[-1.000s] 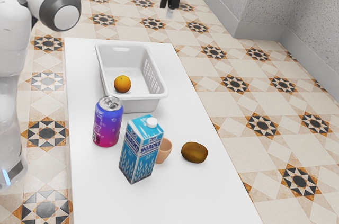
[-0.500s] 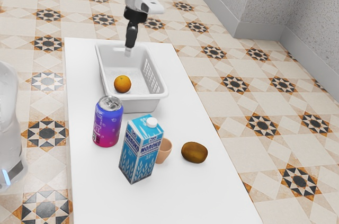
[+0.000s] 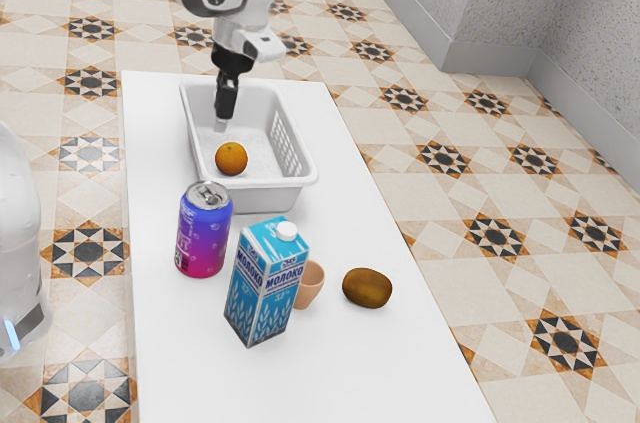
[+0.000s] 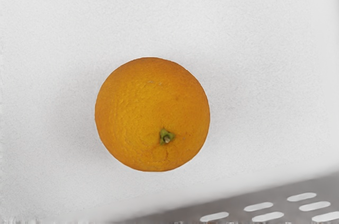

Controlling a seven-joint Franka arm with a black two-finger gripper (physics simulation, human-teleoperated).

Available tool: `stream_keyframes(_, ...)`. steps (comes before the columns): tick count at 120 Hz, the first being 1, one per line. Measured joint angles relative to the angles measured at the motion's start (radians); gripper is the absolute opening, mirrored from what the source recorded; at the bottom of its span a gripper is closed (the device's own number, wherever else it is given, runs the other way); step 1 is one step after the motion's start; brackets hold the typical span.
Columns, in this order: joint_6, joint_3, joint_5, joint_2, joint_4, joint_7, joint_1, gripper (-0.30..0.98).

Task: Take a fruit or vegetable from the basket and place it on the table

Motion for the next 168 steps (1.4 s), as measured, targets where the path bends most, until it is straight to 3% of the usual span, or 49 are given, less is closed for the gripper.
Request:
stream_keyframes(30,0.029,0.005,0.007,-0.004,-0.028,-0.004,0.064,0.69)
stream_keyframes(64,0.074,-0.004,-0.008,0.094,0.003,-0.005,0.069,0.69)
stream_keyframes(122,-0.056,-0.085,-0.096,-0.043,-0.006,-0.001,0.096,0.69)
stream_keyframes(152,-0.053,-0.262,-0.148,-0.108,-0.061,-0.002,0.154,0.69)
stream_keyframes(168,-0.032,-0.288,-0.174,-0.104,-0.061,-0.003,0.191,0.69)
